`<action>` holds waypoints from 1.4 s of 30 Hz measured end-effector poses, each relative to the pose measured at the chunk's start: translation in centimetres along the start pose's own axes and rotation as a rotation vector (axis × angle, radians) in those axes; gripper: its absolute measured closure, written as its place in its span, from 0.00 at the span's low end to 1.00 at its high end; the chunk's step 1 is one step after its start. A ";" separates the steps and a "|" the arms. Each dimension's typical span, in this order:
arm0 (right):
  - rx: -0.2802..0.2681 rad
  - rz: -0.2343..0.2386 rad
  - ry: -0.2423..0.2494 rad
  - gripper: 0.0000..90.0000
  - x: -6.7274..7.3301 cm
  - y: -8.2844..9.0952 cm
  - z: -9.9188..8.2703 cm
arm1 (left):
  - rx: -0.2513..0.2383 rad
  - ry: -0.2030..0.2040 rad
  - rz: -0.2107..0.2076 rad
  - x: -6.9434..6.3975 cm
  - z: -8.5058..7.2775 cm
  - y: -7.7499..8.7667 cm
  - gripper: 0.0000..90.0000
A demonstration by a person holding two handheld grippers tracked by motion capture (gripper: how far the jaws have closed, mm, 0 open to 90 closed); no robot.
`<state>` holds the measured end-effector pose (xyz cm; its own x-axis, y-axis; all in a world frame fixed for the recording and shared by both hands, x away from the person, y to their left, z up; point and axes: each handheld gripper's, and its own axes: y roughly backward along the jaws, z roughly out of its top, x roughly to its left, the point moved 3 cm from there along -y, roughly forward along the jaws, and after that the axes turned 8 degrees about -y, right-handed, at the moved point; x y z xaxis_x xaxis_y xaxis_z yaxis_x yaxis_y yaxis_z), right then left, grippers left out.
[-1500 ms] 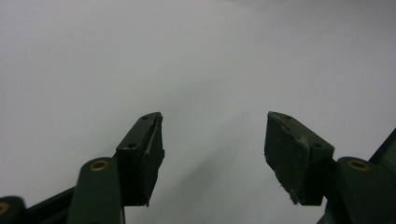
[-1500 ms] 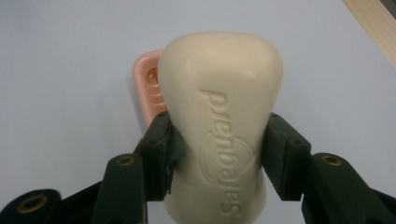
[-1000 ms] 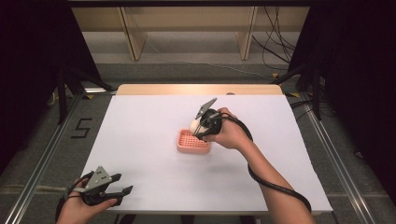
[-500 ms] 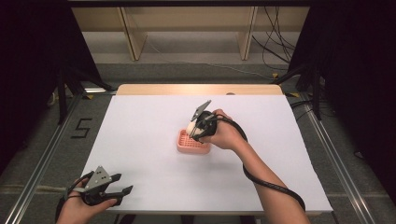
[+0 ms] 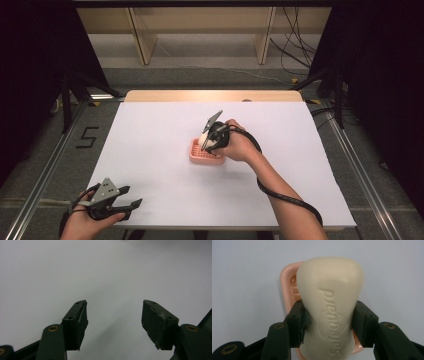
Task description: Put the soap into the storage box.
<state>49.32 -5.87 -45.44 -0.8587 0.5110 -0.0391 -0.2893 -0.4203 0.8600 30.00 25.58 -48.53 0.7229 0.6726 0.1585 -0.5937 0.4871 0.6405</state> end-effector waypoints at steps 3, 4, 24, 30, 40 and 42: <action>-0.001 -0.001 0.007 0.56 -0.1 -0.2 -0.1 | 0.009 -0.013 -0.002 0.1 0.0 0.1 0.41; 0.001 0.002 -0.002 0.56 0.0 -0.3 -0.2 | 0.008 -0.014 -0.001 0.1 0.0 0.0 0.41; -0.005 0.019 0.031 0.54 0.2 -0.8 -0.1 | -0.020 0.040 -0.005 -0.3 0.0 -0.2 0.41; -0.046 -0.002 0.000 0.54 0.2 0.9 -0.8 | -0.004 -0.023 0.002 0.1 0.0 -0.1 0.41; -0.121 -0.035 -0.063 0.54 -0.2 3.9 -3.9 | 0.002 0.036 0.001 -0.3 -0.2 -0.3 0.41; -0.128 -0.049 -0.111 0.54 -0.3 4.6 -4.9 | 0.019 0.006 -0.003 -0.1 -0.2 -0.1 0.41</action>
<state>46.13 -11.62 -43.96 -0.7919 0.6104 -0.0170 -0.3879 -0.4813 0.7860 29.92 25.55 -48.81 0.7228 0.6741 0.1520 -0.5843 0.4787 0.6553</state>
